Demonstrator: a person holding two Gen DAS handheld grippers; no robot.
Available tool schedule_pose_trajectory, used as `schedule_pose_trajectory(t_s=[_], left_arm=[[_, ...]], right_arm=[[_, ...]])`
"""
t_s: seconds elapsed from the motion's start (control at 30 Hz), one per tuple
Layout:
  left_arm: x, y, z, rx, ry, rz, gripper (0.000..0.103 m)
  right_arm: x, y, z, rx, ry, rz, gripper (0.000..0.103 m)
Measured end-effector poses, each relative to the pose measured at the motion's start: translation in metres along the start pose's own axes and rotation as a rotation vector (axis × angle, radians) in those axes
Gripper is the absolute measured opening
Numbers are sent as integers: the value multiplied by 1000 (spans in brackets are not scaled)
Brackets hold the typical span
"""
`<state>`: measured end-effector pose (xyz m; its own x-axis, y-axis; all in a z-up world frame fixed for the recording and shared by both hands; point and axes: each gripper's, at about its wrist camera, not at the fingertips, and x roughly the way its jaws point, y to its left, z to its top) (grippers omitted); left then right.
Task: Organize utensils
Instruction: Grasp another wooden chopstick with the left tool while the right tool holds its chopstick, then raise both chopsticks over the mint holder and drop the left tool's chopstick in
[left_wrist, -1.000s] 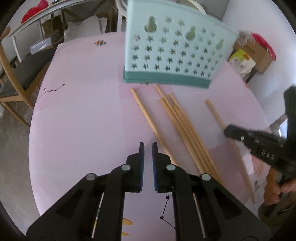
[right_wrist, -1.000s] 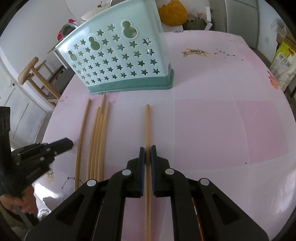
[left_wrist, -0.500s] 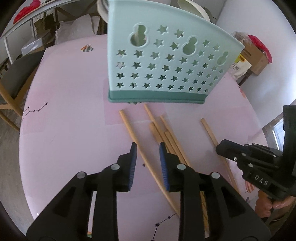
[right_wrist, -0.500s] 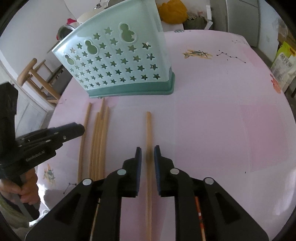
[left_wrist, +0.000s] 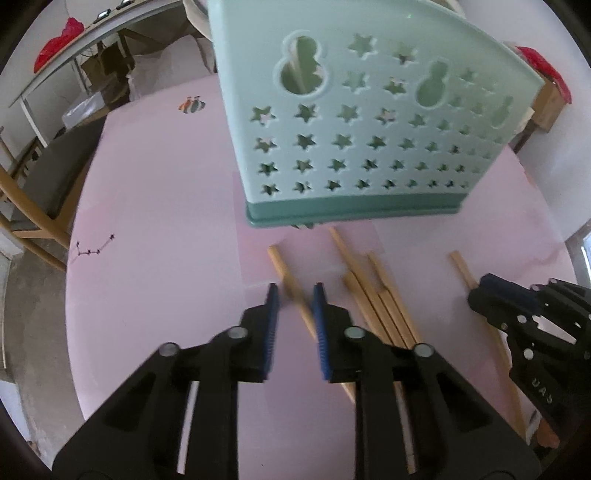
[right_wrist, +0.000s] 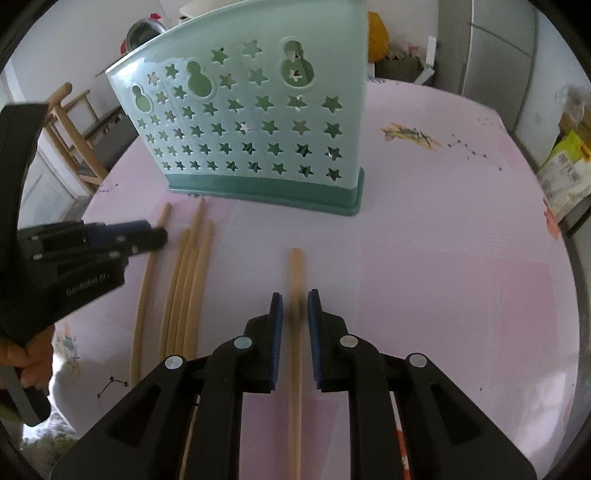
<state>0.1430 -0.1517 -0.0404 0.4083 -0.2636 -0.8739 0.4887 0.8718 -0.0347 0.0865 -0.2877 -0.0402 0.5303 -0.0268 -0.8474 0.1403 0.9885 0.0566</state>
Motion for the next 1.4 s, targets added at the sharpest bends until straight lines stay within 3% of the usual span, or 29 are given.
schedule_pose_trajectory(t_s=[0.07,0.27,0.43,0.73,1.0,1.2,1.4], left_arm=[[0,3,1,-23,-7,-5,10],[-16,18,0,-88,-72,-64,5],[-67,31,-6,-116,-200,-141,5],[-179,59,-7,-155,-496,-219,4],[-245,65,28,-185,-684,-314,4],[-270,51,60,-148,-799,-318,0],[-274,36,80,-115,-834,-337,0]], right_arm=[[0,2,-1,-9,-9,-2,7],[-20,-11,3,62,-60,49,7],[-59,-30,7,153,-154,125,7],[-106,-41,11,184,-272,184,7],[-133,-44,16,190,-347,203,7],[-141,-47,18,193,-353,207,7],[-143,-49,19,184,-342,198,7]])
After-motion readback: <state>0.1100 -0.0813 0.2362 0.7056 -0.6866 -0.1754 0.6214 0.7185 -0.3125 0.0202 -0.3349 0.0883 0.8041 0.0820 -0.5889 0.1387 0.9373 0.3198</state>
